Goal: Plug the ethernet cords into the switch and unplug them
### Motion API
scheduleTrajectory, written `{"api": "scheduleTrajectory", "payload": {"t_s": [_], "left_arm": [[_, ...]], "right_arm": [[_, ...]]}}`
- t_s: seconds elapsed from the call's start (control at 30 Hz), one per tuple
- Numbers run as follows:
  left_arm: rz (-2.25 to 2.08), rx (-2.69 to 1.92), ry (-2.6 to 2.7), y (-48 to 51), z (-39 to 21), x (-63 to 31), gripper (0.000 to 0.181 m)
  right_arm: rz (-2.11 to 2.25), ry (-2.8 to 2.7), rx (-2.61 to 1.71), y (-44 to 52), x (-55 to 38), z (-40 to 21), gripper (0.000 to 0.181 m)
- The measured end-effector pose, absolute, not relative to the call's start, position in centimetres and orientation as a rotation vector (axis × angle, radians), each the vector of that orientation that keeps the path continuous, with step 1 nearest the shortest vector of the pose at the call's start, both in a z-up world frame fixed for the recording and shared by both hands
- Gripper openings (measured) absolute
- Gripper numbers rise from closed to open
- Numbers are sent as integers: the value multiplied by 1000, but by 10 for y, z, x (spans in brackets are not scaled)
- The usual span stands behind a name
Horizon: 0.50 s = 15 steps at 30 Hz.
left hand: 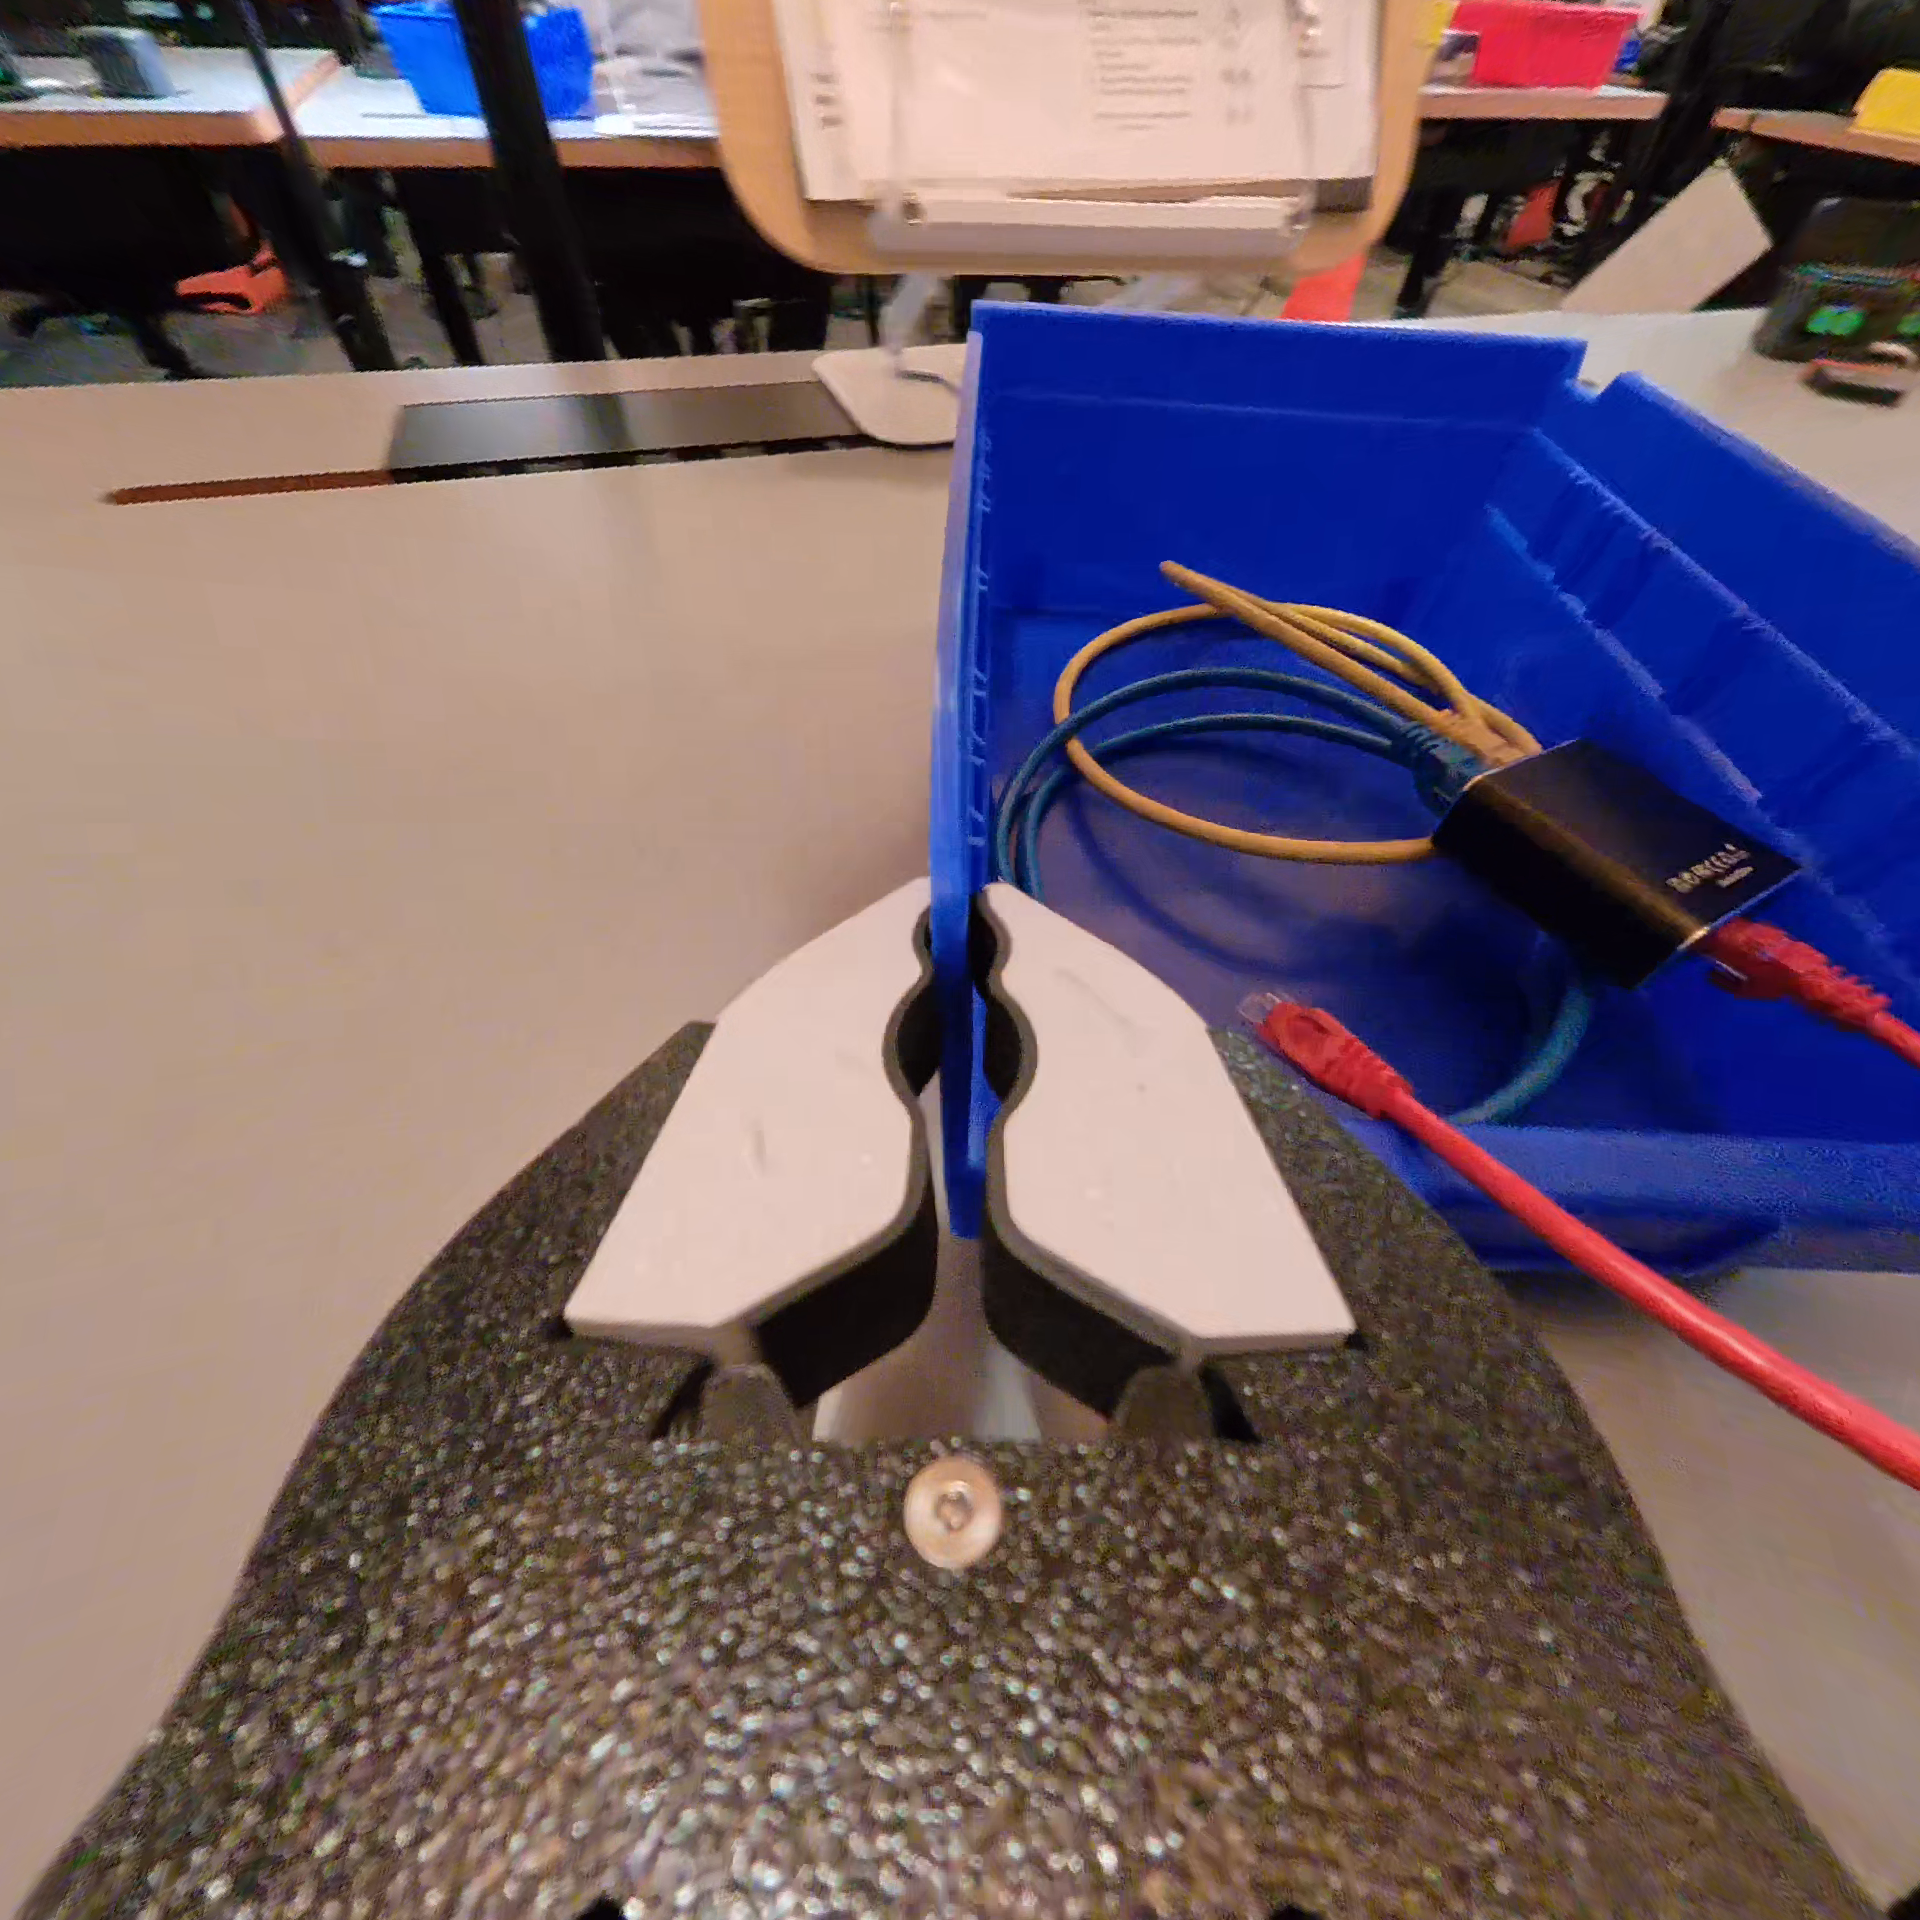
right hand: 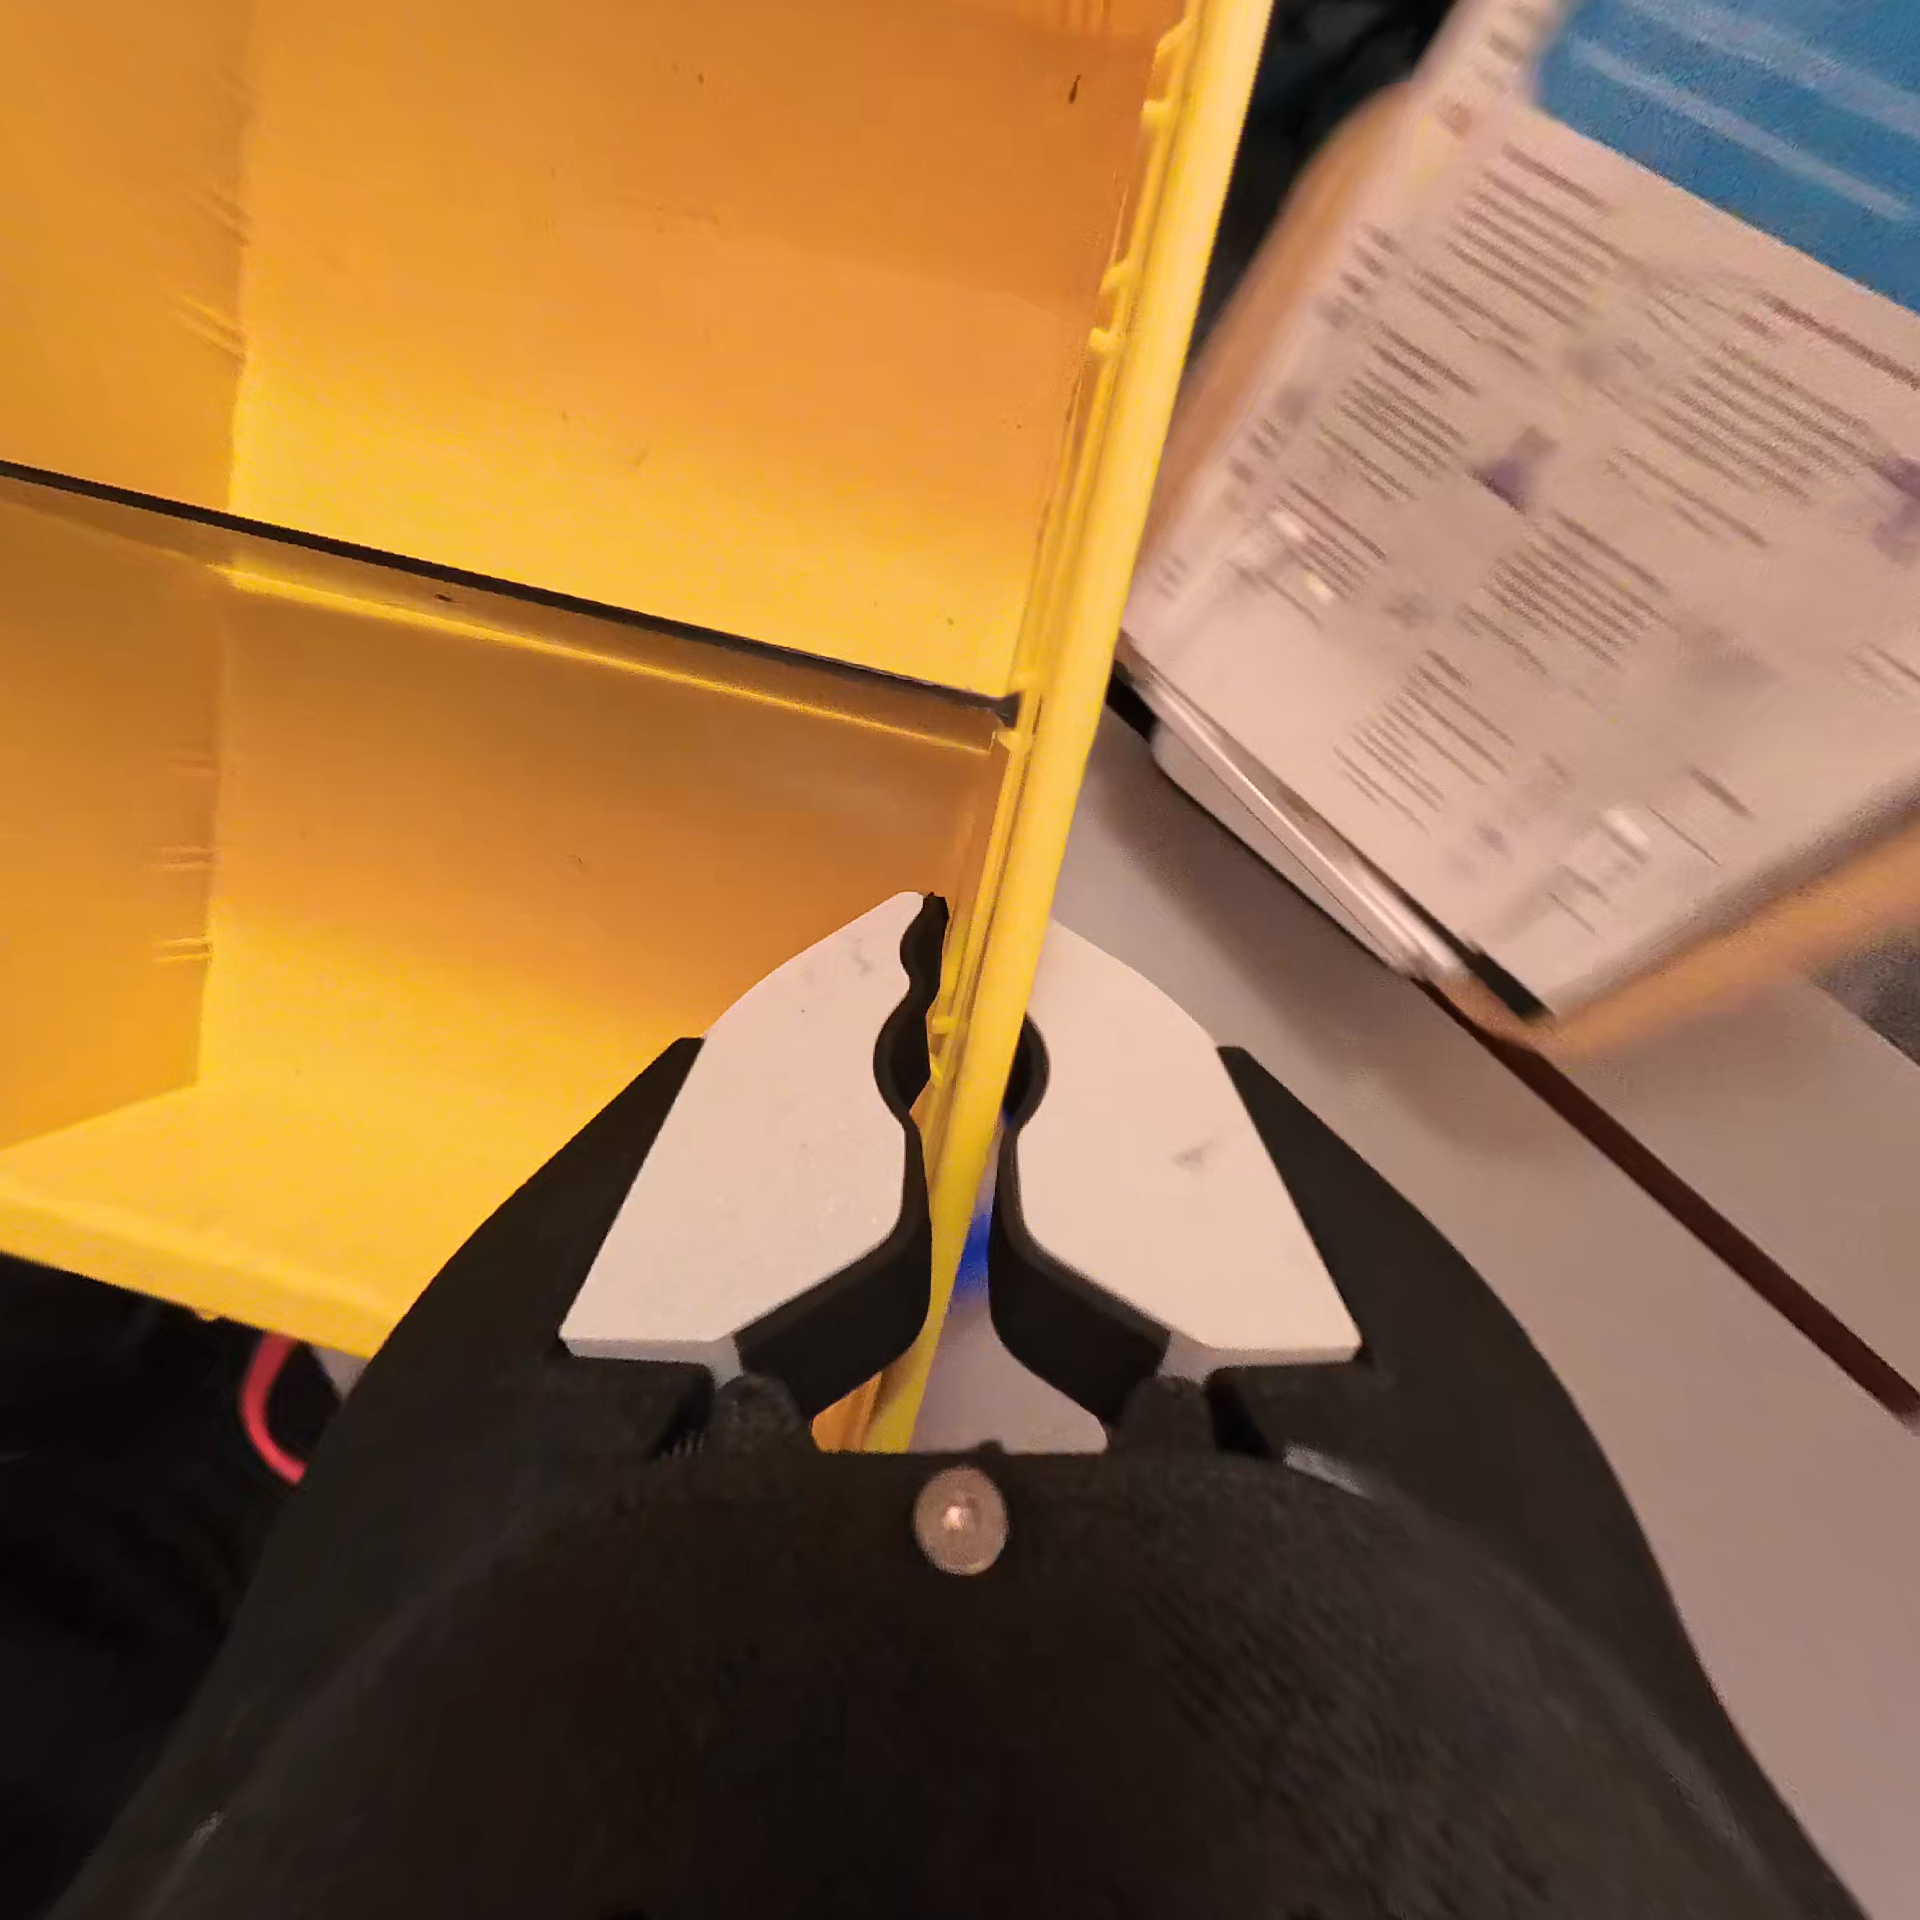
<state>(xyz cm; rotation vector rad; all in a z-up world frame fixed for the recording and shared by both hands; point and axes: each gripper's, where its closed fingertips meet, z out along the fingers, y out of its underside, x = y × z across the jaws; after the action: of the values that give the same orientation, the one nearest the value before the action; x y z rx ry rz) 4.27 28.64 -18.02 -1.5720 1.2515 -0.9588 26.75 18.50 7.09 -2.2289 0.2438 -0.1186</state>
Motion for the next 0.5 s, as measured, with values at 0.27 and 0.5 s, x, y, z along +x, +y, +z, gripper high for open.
{"api": "scheduleTrajectory", "payload": {"t_s": [0.27,0.5], "left_arm": [[-842,-1680,1022,390,-180,5,2],[-757,-1722,913,466,-180,9,2]], "right_arm": [[-231,776,-2390,-87,366,-80,8],[-168,1160,-2408,-214,399,-191,9]]}}
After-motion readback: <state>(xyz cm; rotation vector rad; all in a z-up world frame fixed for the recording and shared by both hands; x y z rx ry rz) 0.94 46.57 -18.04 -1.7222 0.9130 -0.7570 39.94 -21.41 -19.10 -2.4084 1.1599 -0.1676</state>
